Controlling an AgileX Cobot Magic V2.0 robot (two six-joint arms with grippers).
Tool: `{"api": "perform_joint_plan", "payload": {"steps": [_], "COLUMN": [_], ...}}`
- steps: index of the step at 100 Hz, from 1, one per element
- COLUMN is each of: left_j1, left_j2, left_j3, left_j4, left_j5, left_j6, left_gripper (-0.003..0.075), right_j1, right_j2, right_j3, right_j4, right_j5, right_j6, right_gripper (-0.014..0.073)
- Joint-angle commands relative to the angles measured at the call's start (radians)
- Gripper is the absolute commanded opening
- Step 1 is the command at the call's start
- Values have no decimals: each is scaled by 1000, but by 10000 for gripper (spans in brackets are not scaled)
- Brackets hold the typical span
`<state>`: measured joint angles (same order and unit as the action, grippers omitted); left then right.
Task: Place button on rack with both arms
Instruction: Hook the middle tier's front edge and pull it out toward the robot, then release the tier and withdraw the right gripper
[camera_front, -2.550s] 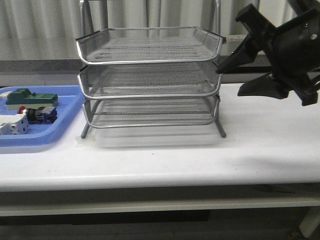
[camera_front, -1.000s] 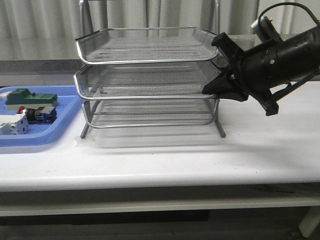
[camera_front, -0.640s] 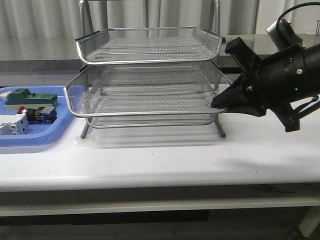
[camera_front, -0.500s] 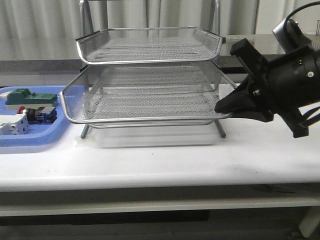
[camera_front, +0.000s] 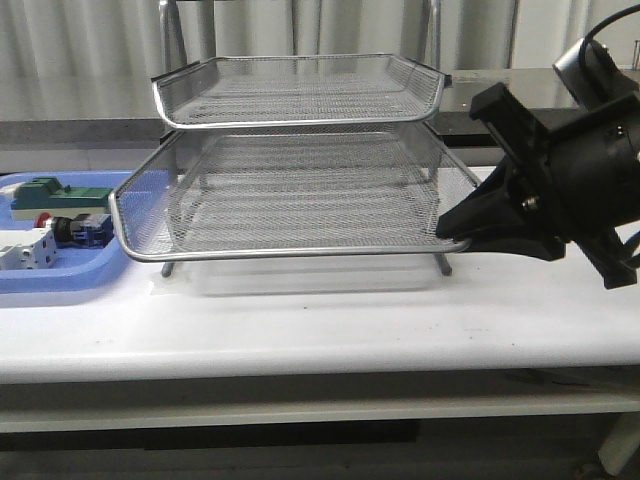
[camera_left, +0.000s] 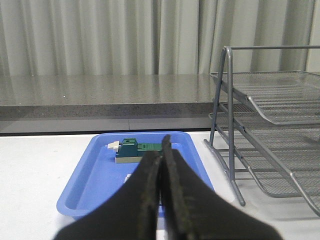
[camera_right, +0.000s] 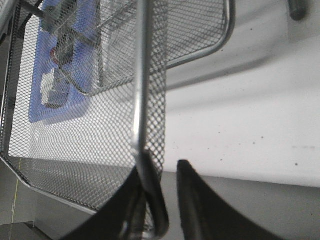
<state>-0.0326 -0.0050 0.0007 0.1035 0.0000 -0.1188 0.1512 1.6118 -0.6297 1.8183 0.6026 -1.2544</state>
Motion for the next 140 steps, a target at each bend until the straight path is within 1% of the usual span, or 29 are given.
{"api": "perform_joint_plan", "payload": {"steps": [1, 4, 9, 11, 30, 39, 49, 63, 73, 83, 89, 90, 93, 94, 95, 96, 98, 114, 116, 119, 128, 129, 140], "left_j1": [3, 3, 3, 3, 3, 3, 3, 3, 3, 3, 3, 3, 3, 3, 3, 3, 3, 3, 3, 3, 3, 3, 3], "left_j2": [-35, -35, -35, -35, -35, -35, -35, -35, -35, -35, -35, -35, -35, -35, -35, -35, -35, -35, -35, -35, -35, -35, -35], "left_j3": [46, 46, 46, 46, 46, 46, 46, 46, 46, 46, 46, 46, 46, 46, 46, 46, 46, 46, 46, 46, 46, 46, 46], "left_j4": [0, 0, 0, 0, 0, 0, 0, 0, 0, 0, 0, 0, 0, 0, 0, 0, 0, 0, 0, 0, 0, 0, 0], "left_j5": [-84, -84, -84, -84, -84, -84, -84, -84, -84, -84, -84, -84, -84, -84, -84, -84, -84, -84, -84, -84, -84, -84, -84], "left_j6": [-8, -8, -8, -8, -8, -8, -8, -8, -8, -8, -8, -8, -8, -8, -8, -8, -8, -8, -8, -8, -8, -8, -8], "left_gripper": [4, 4, 4, 4, 4, 4, 4, 4, 4, 4, 4, 4, 4, 4, 4, 4, 4, 4, 4, 4, 4, 4, 4], "right_j1": [-2, -2, -2, -2, -2, -2, -2, -2, -2, -2, -2, -2, -2, -2, -2, -2, -2, -2, -2, -2, -2, -2, -2], "right_j2": [-52, -57, -68, -75, -141, -181, -229, -309, -375, -436, -475, -480, -497, -506, -510, -519, -527, -608, -617, -627, -677, -685, -764], "right_j3": [-15, -15, -15, -15, -15, -15, -15, -15, -15, -20, -20, -20, -20, -20, -20, -21, -24, -80, -90, -103, -137, -140, -148], "right_j4": [31, 31, 28, 27, -31, -106, -230, -438, -616, -813, -943, -958, -1017, -1060, -1060, -1088, -1118, -1504, -1536, -1616, -1783, -1818, -1913], "right_j5": [51, 52, 53, 53, 10, -37, -84, -114, -127, -128, -123, -121, -116, -111, -109, -107, -97, 50, 65, 94, 178, 188, 237], "right_j6": [-3, -4, -9, -10, -5, 46, 134, 288, 413, 556, 666, 666, 721, 744, 755, 767, 801, 1084, 1118, 1161, 1275, 1289, 1373], "right_gripper": [352, 405, 447, 452, 446, 446, 446, 446, 443, 395, 364, 362, 360, 360, 360, 360, 360, 360, 360, 360, 360, 360, 360]}}
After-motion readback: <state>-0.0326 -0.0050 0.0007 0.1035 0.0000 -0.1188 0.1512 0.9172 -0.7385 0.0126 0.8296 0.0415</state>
